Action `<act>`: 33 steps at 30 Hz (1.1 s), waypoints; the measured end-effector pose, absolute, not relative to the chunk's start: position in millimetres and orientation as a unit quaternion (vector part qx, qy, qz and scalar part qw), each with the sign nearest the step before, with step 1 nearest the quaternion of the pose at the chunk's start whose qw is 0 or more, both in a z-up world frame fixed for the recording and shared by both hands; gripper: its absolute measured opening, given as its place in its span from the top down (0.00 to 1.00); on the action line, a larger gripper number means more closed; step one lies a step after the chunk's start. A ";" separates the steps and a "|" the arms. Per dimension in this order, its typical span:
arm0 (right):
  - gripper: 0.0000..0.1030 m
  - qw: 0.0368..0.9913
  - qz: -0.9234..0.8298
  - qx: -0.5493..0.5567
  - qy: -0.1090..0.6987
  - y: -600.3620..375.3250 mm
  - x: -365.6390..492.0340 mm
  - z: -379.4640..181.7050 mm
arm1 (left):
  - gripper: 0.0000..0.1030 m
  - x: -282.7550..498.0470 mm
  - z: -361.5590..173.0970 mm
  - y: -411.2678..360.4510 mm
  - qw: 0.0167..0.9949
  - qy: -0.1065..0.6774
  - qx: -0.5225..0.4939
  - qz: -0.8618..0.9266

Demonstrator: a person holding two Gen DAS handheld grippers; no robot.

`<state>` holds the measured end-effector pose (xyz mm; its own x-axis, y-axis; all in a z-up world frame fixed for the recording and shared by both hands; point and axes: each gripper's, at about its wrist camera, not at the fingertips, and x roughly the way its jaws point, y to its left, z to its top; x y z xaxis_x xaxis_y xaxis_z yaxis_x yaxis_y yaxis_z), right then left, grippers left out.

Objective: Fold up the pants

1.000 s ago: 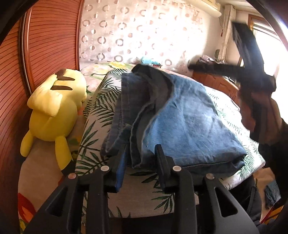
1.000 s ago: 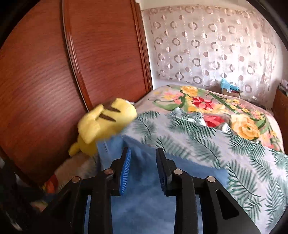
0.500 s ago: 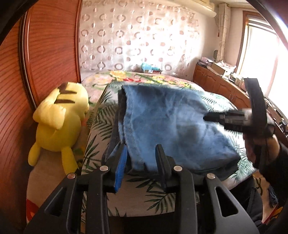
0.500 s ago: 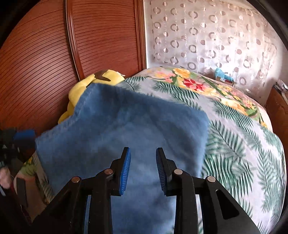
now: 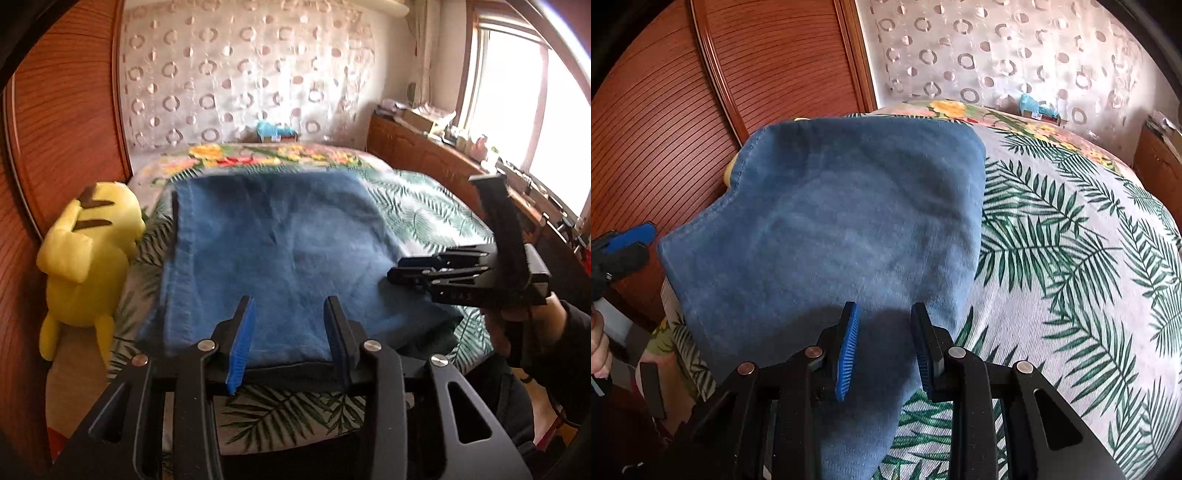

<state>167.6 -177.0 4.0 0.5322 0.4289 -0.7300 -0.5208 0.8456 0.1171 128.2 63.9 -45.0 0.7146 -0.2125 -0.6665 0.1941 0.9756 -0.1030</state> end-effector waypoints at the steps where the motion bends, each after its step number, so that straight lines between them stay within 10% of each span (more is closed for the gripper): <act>1: 0.71 0.875 0.271 -0.056 0.398 -177.9 166.1 3.6 | 0.62 129.2 -49.5 60.3 0.924 0.366 -0.013 -0.110; 19: 0.56 0.886 0.246 -0.068 0.387 -177.3 149.2 -7.7 | 0.50 147.3 -96.6 35.7 0.908 0.407 0.000 -0.103; 26: 0.56 0.879 0.258 -0.028 0.399 -195.4 139.3 -0.9 | 0.23 147.3 -100.6 30.9 0.907 0.401 -0.007 -0.129; 33: 0.56 0.876 0.265 -0.003 0.402 -217.1 115.9 2.7 | 0.22 146.1 -99.5 28.8 0.906 0.404 -0.003 -0.127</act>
